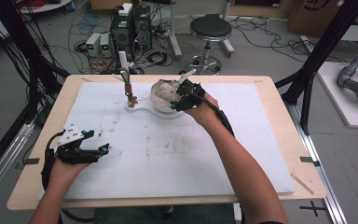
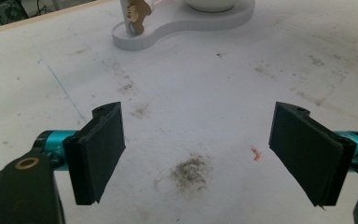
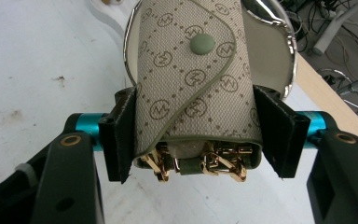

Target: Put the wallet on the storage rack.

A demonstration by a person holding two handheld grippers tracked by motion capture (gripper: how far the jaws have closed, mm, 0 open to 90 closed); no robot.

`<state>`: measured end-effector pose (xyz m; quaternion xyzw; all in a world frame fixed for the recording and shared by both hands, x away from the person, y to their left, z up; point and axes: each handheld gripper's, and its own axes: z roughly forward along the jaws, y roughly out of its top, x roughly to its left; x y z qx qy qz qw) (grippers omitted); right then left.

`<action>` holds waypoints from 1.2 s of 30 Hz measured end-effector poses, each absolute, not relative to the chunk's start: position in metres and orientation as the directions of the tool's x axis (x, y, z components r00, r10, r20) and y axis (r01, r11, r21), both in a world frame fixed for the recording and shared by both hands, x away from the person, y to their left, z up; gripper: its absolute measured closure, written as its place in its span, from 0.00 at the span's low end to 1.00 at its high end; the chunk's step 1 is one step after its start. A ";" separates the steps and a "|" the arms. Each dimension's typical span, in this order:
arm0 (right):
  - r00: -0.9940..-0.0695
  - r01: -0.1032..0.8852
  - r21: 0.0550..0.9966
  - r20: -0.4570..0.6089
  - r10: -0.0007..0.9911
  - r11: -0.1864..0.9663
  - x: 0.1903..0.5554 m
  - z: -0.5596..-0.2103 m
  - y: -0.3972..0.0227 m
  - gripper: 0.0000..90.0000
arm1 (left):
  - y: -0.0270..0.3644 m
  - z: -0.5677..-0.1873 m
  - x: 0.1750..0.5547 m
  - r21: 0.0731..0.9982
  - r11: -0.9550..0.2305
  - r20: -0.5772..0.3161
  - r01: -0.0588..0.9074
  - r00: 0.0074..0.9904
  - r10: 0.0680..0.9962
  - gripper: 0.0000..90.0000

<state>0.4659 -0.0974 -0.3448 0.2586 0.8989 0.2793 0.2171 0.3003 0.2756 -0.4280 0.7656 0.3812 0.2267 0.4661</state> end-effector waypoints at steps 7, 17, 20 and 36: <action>-0.762 0.368 0.574 -0.265 0.591 0.732 0.480 -0.353 -0.088 0.41 | 0.277 -0.428 0.300 0.887 -0.273 -0.010 0.373 0.606 0.795 0.20; -0.746 0.388 0.552 -0.282 0.603 0.738 0.497 -0.361 -0.074 0.40 | 0.276 -0.429 0.300 0.886 -0.271 -0.010 0.376 0.600 0.800 0.20; -0.722 0.391 0.556 -0.308 0.619 0.733 0.496 -0.365 -0.070 0.38 | 0.275 -0.427 0.300 0.891 -0.270 -0.003 0.365 0.598 0.801 0.20; -0.708 0.363 0.646 -0.277 0.649 0.672 0.470 -0.345 -0.098 0.23 | 0.273 -0.427 0.300 0.893 -0.270 0.001 0.361 0.597 0.802 0.20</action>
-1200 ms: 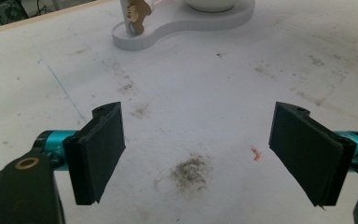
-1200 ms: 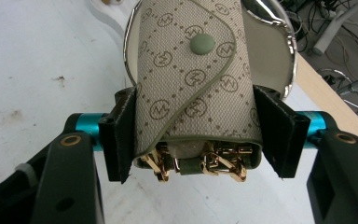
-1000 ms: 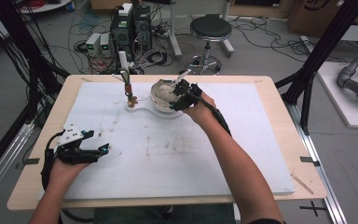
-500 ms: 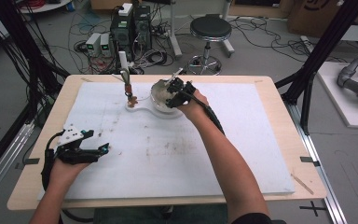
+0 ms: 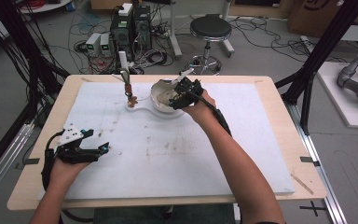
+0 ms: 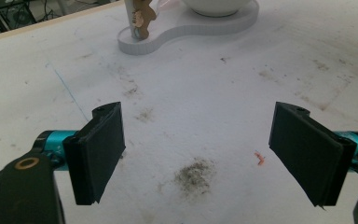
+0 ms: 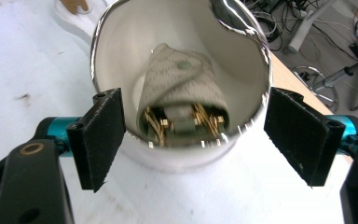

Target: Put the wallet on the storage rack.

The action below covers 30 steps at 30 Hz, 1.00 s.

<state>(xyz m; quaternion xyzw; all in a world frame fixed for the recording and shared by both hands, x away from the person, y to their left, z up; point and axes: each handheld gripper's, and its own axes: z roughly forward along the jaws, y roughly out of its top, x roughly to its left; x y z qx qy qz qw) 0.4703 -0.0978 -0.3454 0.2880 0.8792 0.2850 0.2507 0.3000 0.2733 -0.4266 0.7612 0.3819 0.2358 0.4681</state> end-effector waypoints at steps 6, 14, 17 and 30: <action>-0.712 0.397 0.641 -0.236 0.661 0.657 0.457 -0.342 -0.130 0.23 | 0.270 -0.425 0.300 0.894 -0.279 0.010 0.352 0.606 0.796 0.20; -0.682 0.398 0.719 -0.184 0.708 0.570 0.426 -0.341 -0.175 0.23 | 0.268 -0.425 0.299 0.900 -0.273 0.010 0.341 0.610 0.792 0.20; -0.678 0.382 0.748 -0.172 0.715 0.542 0.415 -0.345 -0.188 0.23 | 0.268 -0.425 0.299 0.902 -0.277 0.020 0.331 0.608 0.794 0.20; -0.675 0.329 0.839 -0.113 0.730 0.434 0.371 -0.364 -0.235 0.22 | 0.259 -0.427 0.303 0.907 -0.266 0.001 0.328 0.628 0.778 0.20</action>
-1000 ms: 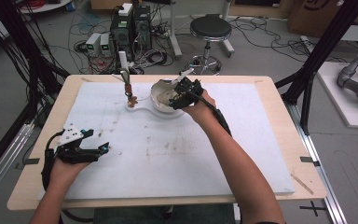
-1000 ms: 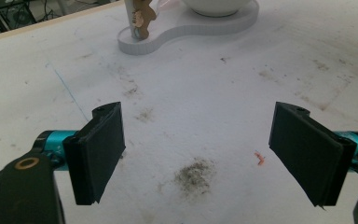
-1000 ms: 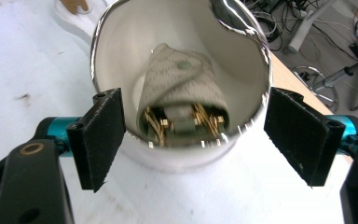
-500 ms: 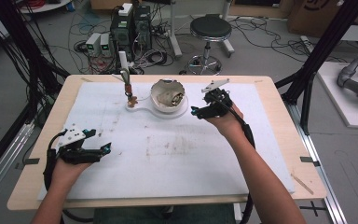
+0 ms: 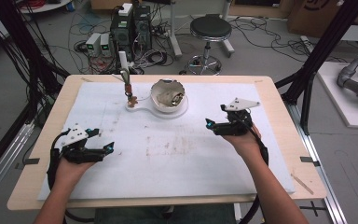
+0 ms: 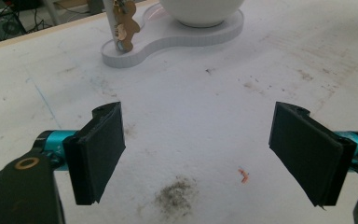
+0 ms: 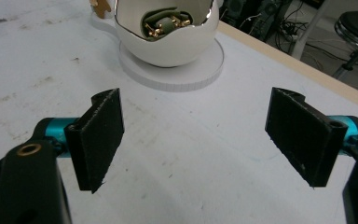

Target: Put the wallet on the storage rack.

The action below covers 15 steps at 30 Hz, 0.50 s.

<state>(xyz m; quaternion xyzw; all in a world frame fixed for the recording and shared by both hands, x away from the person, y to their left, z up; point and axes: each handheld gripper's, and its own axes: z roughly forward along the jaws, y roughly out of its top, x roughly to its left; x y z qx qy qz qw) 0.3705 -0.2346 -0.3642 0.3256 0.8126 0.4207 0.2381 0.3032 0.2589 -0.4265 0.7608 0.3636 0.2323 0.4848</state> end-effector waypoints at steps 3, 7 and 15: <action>-0.667 0.327 0.852 -0.100 0.739 0.410 0.364 -0.371 -0.242 0.22 | 0.255 -0.427 0.305 0.907 -0.267 -0.002 0.327 0.634 0.773 0.20; -0.652 0.332 0.858 -0.092 0.753 0.392 0.355 -0.381 -0.253 0.22 | 0.252 -0.427 0.307 0.906 -0.266 -0.006 0.329 0.639 0.769 0.20; -0.629 0.351 0.871 -0.051 0.776 0.342 0.342 -0.399 -0.273 0.22 | 0.246 -0.428 0.314 0.906 -0.268 -0.010 0.327 0.650 0.760 0.20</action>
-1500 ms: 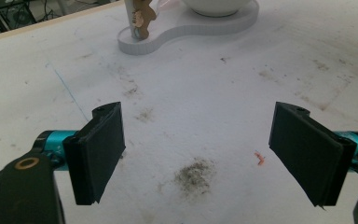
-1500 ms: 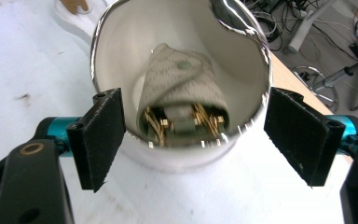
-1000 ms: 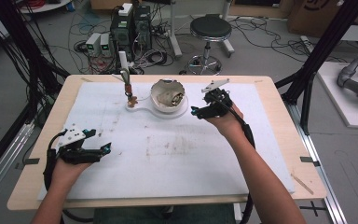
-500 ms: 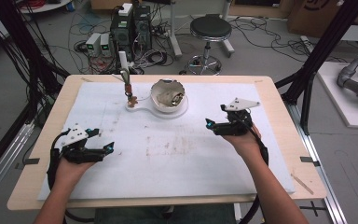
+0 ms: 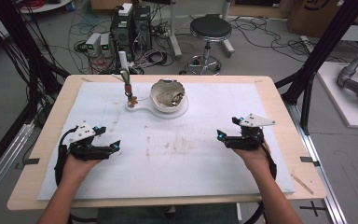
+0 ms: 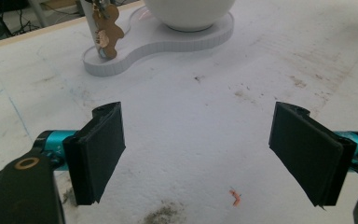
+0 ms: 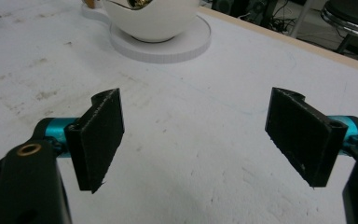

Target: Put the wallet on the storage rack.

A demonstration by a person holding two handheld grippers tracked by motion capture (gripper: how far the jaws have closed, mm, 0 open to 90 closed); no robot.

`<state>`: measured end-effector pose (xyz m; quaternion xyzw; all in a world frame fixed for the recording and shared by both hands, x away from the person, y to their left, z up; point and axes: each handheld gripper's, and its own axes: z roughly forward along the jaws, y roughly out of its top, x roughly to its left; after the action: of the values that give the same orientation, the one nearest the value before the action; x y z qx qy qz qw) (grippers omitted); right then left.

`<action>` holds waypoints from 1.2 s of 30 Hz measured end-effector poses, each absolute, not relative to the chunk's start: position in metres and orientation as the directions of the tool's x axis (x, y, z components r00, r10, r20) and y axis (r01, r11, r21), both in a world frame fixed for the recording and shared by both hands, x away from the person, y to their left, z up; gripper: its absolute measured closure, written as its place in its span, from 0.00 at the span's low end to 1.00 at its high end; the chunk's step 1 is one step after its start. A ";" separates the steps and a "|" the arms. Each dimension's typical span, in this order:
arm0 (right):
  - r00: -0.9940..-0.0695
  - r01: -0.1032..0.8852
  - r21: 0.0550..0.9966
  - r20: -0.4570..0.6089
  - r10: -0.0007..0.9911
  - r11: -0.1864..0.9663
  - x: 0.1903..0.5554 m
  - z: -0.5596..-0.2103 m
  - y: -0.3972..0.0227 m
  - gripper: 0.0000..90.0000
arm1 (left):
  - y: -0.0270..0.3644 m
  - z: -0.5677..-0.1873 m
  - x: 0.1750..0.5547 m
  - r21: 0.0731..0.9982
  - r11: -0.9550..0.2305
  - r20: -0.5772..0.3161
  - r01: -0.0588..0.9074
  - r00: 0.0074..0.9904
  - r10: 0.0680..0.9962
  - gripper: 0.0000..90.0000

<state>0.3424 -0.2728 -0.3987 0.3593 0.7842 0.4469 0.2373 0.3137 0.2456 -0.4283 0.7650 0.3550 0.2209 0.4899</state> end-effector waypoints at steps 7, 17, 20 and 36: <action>-0.589 0.394 0.869 -0.013 0.808 0.300 0.343 -0.416 -0.293 0.22 | 0.243 -0.432 0.315 0.905 -0.263 -0.021 0.334 0.653 0.757 0.20; -0.569 0.423 0.859 0.003 0.822 0.289 0.345 -0.424 -0.306 0.22 | 0.242 -0.435 0.320 0.907 -0.256 -0.031 0.335 0.657 0.754 0.20; -0.567 0.420 0.858 -0.006 0.824 0.296 0.343 -0.424 -0.307 0.22 | 0.240 -0.435 0.320 0.907 -0.256 -0.033 0.334 0.663 0.748 0.20; -0.562 0.441 0.847 0.003 0.827 0.297 0.342 -0.426 -0.311 0.22 | 0.237 -0.436 0.320 0.906 -0.260 -0.034 0.335 0.669 0.742 0.20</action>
<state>0.3419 -0.3107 -0.4262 0.4101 0.7731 0.4282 0.2253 0.3204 0.2373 -0.4357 0.7667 0.3511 0.2052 0.4968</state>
